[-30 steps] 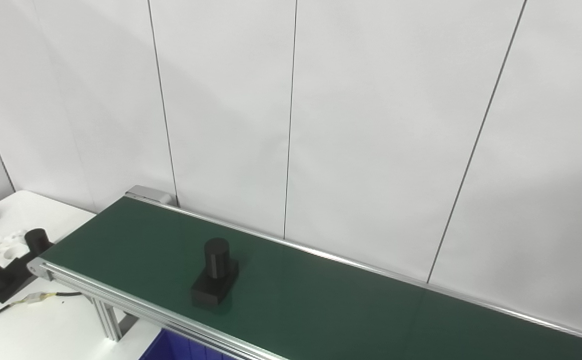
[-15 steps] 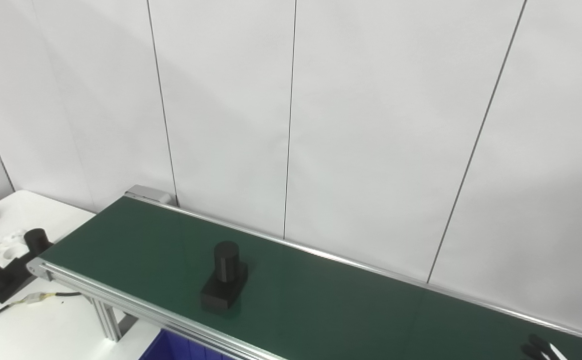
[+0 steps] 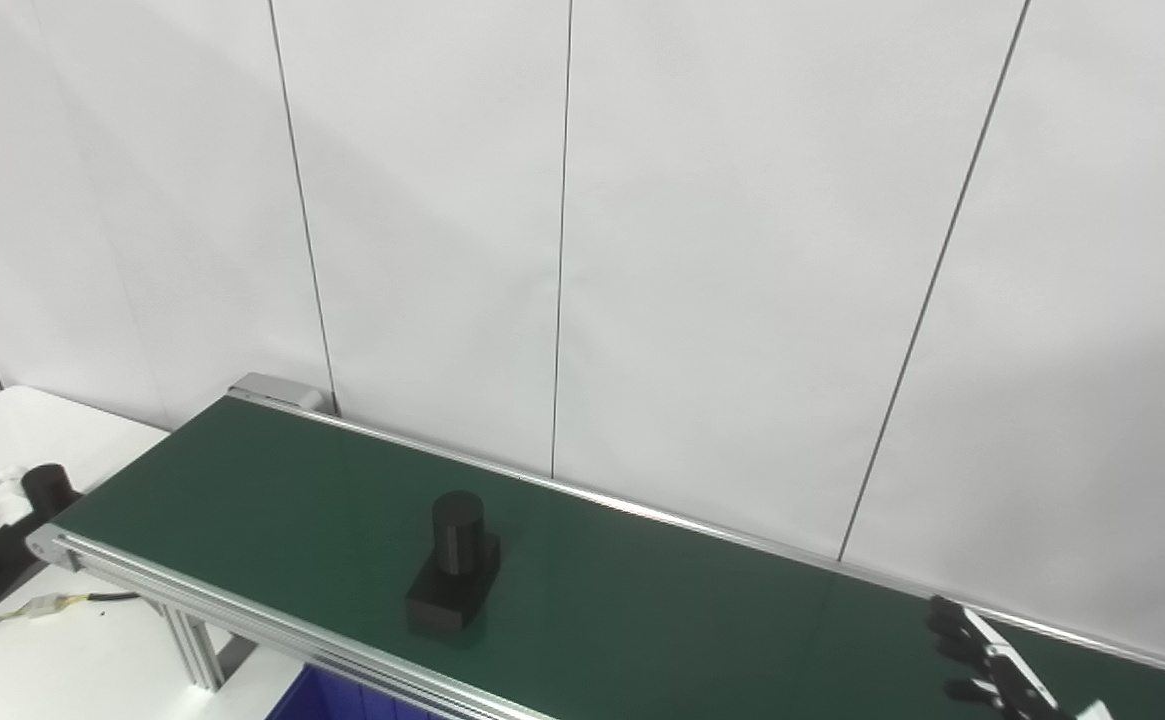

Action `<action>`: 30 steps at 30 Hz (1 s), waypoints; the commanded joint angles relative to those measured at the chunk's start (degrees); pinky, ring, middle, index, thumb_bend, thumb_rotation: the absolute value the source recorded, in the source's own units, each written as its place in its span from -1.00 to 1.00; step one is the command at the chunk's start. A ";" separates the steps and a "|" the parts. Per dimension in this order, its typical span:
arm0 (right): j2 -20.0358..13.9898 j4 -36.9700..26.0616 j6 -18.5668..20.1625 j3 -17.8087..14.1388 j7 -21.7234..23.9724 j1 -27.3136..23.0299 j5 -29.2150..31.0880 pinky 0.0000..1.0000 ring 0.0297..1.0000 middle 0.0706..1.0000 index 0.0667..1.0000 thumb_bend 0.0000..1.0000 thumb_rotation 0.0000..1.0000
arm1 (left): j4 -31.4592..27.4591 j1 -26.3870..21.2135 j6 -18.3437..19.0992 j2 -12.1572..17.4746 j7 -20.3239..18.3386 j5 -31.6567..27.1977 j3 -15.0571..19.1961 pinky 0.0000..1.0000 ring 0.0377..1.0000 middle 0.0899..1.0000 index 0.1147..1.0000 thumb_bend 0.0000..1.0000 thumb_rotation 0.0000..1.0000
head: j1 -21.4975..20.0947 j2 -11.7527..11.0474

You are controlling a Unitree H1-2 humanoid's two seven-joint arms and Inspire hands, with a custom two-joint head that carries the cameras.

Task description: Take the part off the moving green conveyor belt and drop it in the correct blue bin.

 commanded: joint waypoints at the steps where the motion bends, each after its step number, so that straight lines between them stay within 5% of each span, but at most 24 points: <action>1: 0.60 -0.05 0.80 0.39 -0.08 -2.28 -1.11 0.51 0.73 0.76 0.79 0.20 0.14 | -1.50 -0.81 -2.15 0.30 -0.91 -1.03 0.19 0.45 0.64 0.69 0.63 0.97 -0.41 | -0.10 0.05; 21: 5.43 7.83 3.32 4.32 -1.77 -7.11 -10.61 0.61 0.79 0.84 0.86 0.22 0.13 | -6.44 0.87 2.78 2.97 -2.90 -3.11 1.78 0.59 0.73 0.74 0.69 1.00 -0.39 | -9.17 4.04; 30: 8.11 16.79 1.37 5.24 -4.97 -9.75 -12.71 0.67 0.84 0.85 0.86 0.26 0.15 | -8.06 1.35 3.30 4.03 -3.33 -2.95 2.50 0.57 0.67 0.71 0.71 1.00 -0.34 | -12.69 5.32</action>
